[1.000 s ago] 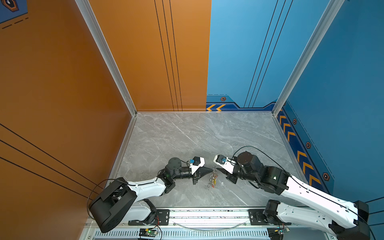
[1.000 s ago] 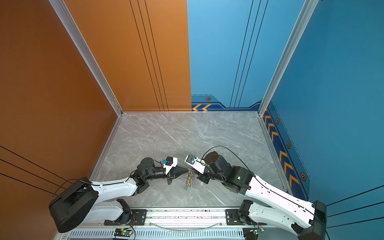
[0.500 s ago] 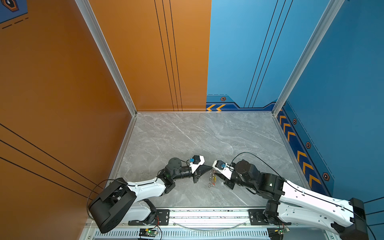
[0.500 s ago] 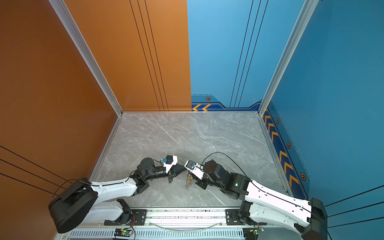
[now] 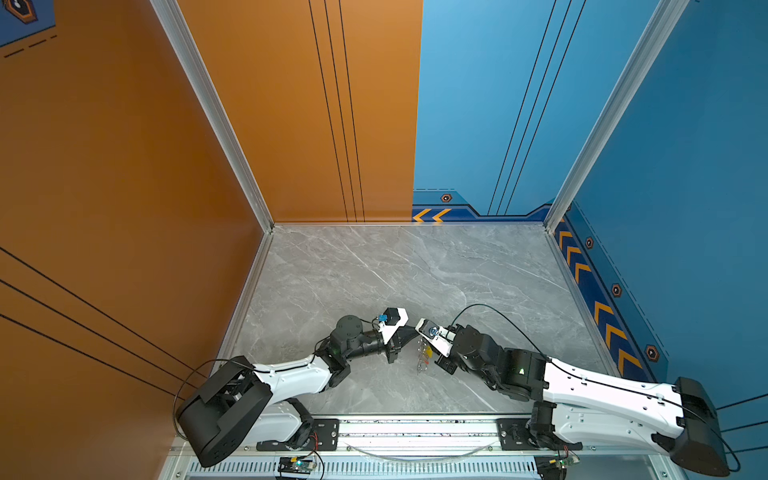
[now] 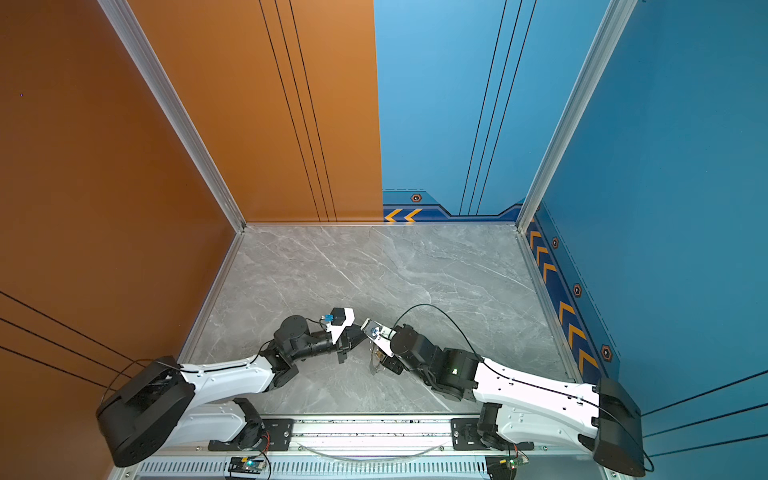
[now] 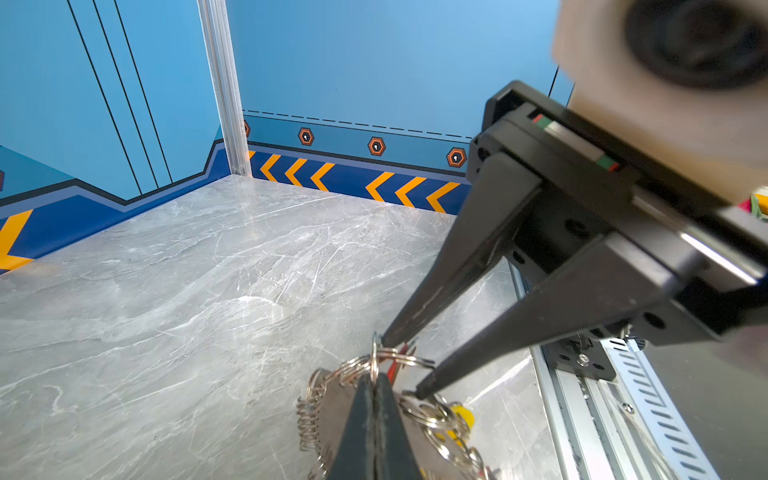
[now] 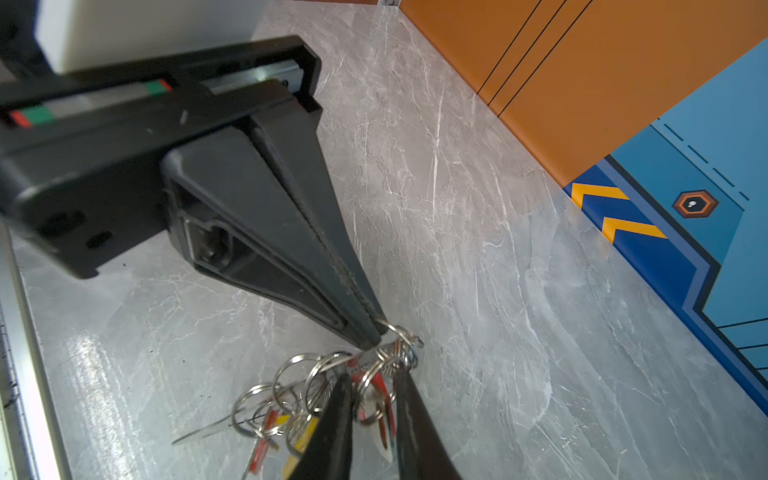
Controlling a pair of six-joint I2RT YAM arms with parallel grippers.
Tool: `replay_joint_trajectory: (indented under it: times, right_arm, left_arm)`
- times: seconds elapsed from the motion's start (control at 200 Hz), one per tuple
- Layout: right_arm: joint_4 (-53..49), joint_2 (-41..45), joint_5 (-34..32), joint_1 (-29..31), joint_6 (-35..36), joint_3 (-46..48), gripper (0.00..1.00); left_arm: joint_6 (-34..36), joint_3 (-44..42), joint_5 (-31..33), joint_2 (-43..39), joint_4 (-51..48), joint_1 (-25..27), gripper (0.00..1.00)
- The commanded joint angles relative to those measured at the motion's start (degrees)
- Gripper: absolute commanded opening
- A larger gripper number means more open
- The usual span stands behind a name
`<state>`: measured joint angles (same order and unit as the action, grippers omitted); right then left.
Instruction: Put the keys on the keyring
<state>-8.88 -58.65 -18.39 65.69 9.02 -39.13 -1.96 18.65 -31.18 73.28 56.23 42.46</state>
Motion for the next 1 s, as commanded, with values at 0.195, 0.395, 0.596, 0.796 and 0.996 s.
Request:
replay_joint_trajectory:
  times: [0.195,0.395,0.596,0.796,0.996]
  right_arm:
    - [-1.52,-0.59,-3.5,0.48,1.56,-1.58,0.06]
    - [-3.3,1.55,-4.12,0.83,5.53,-1.03,0.02]
    - [-2.55,0.67,-2.73,0.82,8.79,-0.5,0.0]
    - [1.84,-1.26,-1.45,0.93,9.7,-0.17,0.0]
    - [4.75,-2.05,-1.09,0.99,10.23,0.63,0.0]
  left_arm:
    - [-0.51,0.3,1.89,-1.05,1.44,0.78,0.0]
    - [-1.01,0.41,3.17,-1.12,1.5,0.65,0.0]
    - [-4.31,1.78,4.18,-0.97,1.64,1.02,0.0]
    - [-10.95,2.85,11.36,0.17,3.67,2.69,0.0]
    - [-15.45,3.3,19.2,-0.19,4.8,4.61,0.0]
